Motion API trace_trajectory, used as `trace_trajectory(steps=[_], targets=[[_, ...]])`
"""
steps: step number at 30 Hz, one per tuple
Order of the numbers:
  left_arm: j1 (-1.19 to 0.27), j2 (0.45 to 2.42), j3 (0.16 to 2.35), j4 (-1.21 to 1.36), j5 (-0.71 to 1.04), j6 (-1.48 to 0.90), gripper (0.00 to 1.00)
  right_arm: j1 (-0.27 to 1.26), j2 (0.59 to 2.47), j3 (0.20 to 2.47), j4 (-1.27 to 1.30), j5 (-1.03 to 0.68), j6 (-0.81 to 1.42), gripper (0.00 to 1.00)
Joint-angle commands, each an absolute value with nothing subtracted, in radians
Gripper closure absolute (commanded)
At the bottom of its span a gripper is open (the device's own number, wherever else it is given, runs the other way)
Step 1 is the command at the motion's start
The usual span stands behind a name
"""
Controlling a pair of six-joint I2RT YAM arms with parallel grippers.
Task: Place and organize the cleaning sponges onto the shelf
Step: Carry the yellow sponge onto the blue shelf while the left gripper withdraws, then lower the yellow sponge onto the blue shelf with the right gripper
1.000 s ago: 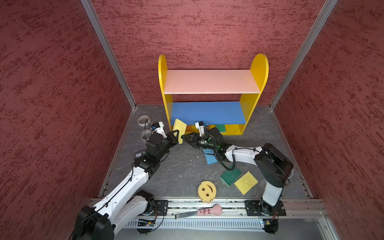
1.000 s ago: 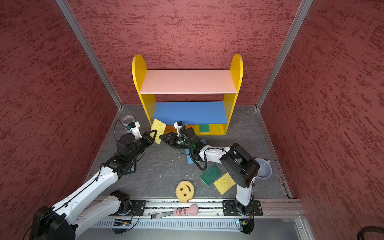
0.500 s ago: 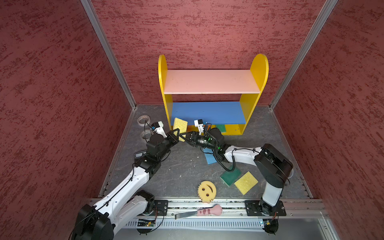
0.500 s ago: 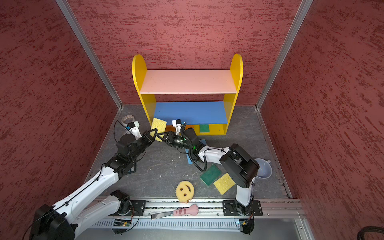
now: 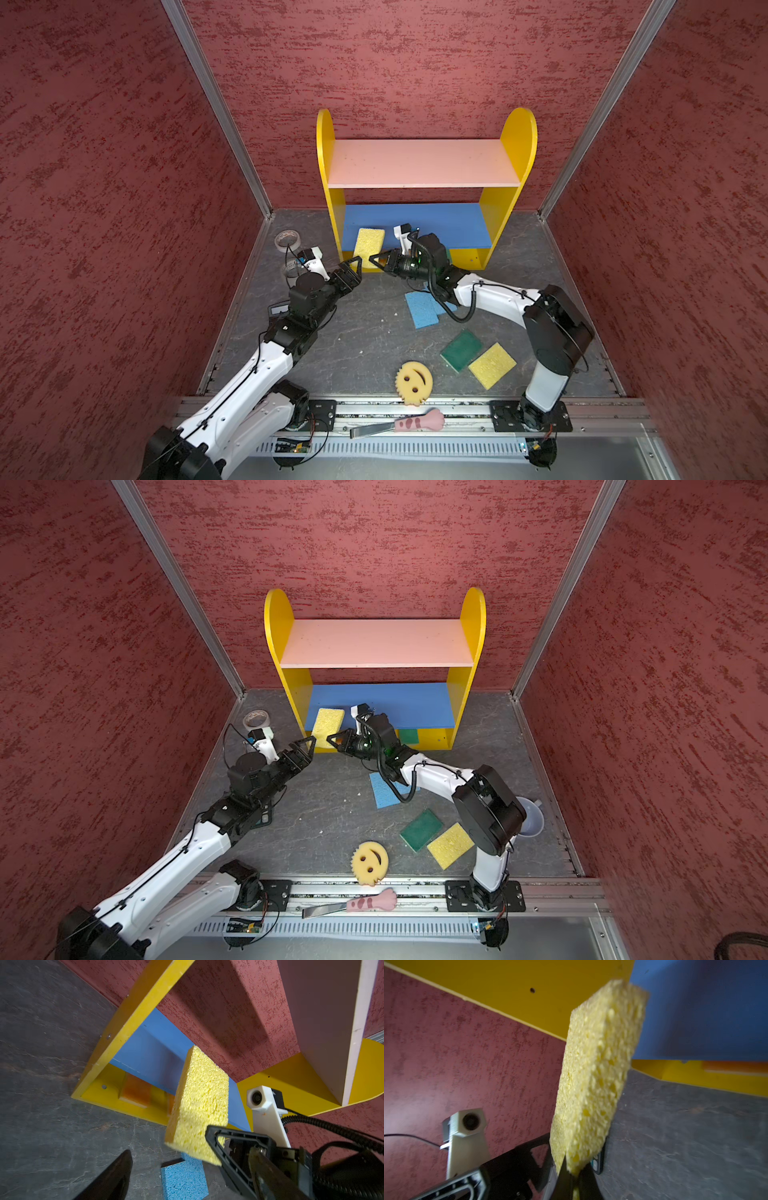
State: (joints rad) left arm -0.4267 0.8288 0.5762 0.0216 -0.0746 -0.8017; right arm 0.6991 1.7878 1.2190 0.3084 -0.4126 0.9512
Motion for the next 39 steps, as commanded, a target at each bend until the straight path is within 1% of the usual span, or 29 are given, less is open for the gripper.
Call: trace_trajectory(steps=[1,7,12,17,21,26,33,39], targets=[[-0.423,0.768,0.606,-0.097,-0.142,-0.721,0.13,0.661,1.758,1.277,0.053,-0.359,0.778,1.0],[-0.392,0.683,0.599,-0.219,-0.163,-0.706,0.12,0.627,1.825,1.431,-0.117,-0.35,0.619,1.0],[-0.372,0.658,0.588,-0.276,-0.152,-0.722,0.12,0.62,1.888,1.508,-0.129,-0.38,0.583,1.0],[-0.361,0.677,0.587,-0.287,-0.13,-0.743,0.13,0.615,1.969,1.582,-0.137,-0.392,0.567,1.0],[-0.359,0.726,0.599,-0.26,-0.094,-0.738,0.17,0.61,2.01,1.613,-0.125,-0.403,0.555,1.0],[-0.339,0.839,0.629,-0.209,-0.002,-0.738,0.18,0.597,2.031,1.634,-0.111,-0.401,0.555,1.0],[-0.235,1.012,0.655,-0.018,0.269,-0.816,0.19,0.576,2.073,1.667,-0.085,-0.42,0.576,1.0],[-0.204,1.116,0.692,0.061,0.357,-0.851,0.22,0.569,2.133,1.75,-0.129,-0.42,0.557,1.0]])
